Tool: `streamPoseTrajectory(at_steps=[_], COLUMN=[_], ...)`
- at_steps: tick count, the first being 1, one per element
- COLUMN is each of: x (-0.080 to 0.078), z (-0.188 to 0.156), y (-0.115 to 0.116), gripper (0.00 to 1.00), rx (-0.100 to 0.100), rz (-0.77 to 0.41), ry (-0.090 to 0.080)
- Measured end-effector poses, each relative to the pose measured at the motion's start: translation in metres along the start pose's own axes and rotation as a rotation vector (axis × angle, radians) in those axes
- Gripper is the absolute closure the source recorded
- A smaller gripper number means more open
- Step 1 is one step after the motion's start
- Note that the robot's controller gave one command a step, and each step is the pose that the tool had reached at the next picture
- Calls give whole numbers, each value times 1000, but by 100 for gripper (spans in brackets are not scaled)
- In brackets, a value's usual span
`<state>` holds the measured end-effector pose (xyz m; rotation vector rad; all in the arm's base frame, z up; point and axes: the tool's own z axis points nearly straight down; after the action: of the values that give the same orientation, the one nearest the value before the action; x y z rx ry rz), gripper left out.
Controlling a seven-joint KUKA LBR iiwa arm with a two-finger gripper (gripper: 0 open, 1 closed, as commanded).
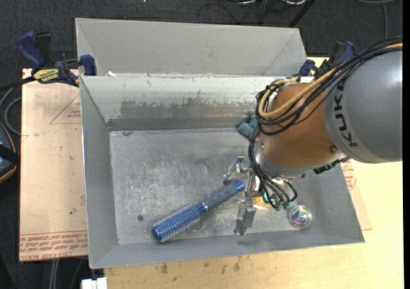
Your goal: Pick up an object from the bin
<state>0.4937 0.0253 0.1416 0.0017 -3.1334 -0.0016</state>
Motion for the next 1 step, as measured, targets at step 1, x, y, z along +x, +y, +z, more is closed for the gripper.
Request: streamPoseTrajectory(at_steps=[1], x=[-3], z=[66], y=[94], gripper=[0], rx=[3], rz=[-254], ry=[-27])
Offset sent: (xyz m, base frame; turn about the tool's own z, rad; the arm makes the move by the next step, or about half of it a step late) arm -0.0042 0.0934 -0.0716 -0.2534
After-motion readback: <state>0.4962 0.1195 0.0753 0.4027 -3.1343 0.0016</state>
